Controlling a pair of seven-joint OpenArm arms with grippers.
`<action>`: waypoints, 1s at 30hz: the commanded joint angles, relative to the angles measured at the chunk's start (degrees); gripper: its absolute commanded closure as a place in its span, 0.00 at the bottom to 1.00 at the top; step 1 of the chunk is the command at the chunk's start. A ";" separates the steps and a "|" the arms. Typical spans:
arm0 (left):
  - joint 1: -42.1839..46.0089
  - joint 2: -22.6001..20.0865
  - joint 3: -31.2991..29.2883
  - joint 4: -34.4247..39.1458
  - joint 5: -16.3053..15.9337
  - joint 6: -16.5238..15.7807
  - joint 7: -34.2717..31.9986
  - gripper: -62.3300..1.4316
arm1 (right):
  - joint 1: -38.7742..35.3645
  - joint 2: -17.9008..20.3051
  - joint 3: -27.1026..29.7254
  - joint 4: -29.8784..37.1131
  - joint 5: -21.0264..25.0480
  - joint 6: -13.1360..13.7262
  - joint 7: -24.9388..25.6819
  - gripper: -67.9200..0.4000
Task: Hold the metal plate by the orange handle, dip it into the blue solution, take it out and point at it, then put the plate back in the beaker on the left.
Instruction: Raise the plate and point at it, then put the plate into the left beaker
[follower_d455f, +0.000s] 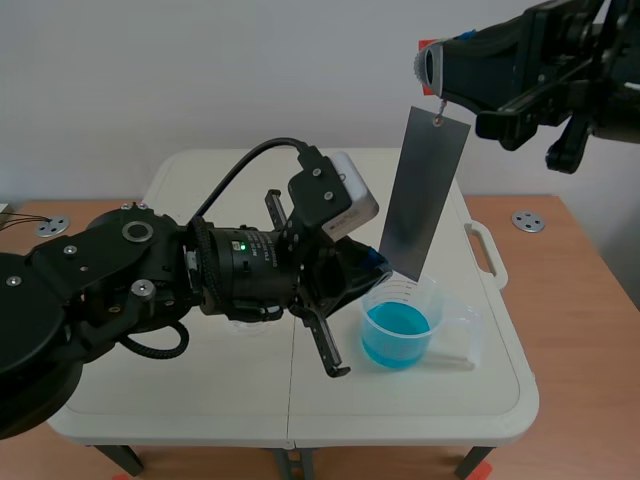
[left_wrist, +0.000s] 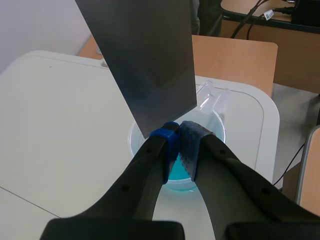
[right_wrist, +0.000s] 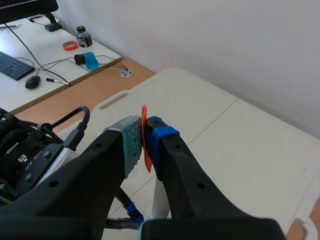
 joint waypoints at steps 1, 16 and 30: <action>0.17 -0.74 0.11 1.44 -0.33 0.13 -1.11 0.93 | 0.52 0.72 0.17 0.81 1.07 0.46 0.83 0.98; 19.47 -23.08 -11.23 14.88 -0.39 1.84 -12.83 0.93 | 0.52 0.72 0.17 0.81 1.05 0.46 0.83 0.98; 52.17 -33.62 -33.90 18.32 -1.88 2.78 -15.91 0.93 | 2.47 0.72 0.09 0.81 1.07 0.46 1.31 0.98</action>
